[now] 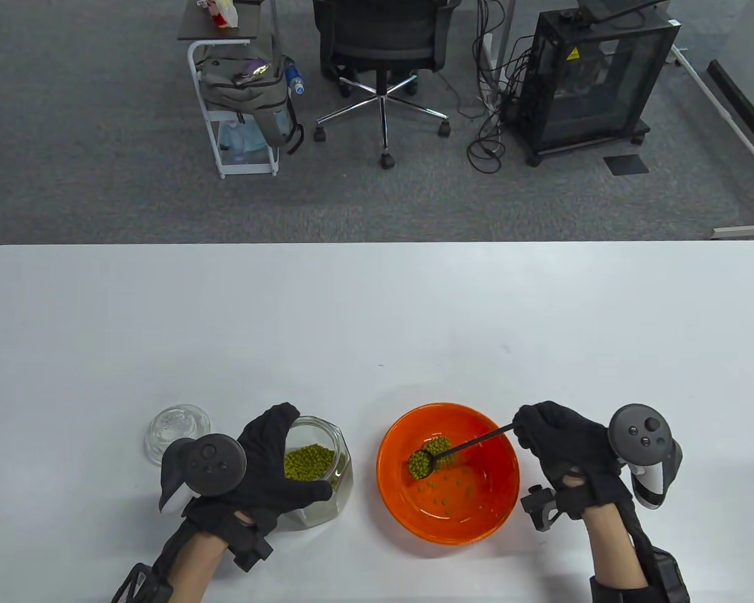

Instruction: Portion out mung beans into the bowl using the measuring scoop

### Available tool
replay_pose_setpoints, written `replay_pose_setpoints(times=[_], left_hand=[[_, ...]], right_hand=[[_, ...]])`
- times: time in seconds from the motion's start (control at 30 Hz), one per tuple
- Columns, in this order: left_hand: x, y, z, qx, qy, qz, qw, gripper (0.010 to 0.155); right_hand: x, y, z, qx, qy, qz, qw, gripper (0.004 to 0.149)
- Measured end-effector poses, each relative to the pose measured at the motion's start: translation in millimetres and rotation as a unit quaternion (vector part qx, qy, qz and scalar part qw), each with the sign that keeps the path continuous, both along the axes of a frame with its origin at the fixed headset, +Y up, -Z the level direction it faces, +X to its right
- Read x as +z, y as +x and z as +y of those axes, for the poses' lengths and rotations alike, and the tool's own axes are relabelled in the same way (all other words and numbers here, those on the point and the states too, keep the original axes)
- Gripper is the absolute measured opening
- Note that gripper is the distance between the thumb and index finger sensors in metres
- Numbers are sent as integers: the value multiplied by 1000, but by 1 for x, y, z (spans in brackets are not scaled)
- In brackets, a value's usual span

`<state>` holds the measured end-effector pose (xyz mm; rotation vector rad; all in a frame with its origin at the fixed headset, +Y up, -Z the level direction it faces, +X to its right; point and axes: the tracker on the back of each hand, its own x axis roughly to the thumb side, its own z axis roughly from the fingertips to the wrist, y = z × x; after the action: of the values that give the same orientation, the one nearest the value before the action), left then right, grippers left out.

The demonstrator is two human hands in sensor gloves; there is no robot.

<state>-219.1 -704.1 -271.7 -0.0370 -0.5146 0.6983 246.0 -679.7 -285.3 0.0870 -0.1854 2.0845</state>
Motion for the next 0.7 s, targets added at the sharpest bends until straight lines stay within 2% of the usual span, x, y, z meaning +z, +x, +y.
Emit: replay_pose_setpoints(times=[0.2, 0.3, 0.43, 0.57, 0.7], left_hand=[[0, 0, 0, 0, 0, 0, 1000, 127], [0, 0, 0, 0, 0, -1, 1000, 126], [0, 0, 0, 0, 0, -1, 1000, 127], [0, 0, 0, 0, -1, -1, 1000, 127], [0, 0, 0, 2, -2, -1, 1000, 126]], right_hand=[[15, -22, 16, 104, 96, 37, 989, 43], [24, -35, 23, 128, 143, 81, 978, 43], [37, -47, 31, 176, 207, 110, 956, 42], [47, -56, 35, 216, 247, 123, 937, 42], [60, -64, 41, 276, 302, 116, 905, 43]])
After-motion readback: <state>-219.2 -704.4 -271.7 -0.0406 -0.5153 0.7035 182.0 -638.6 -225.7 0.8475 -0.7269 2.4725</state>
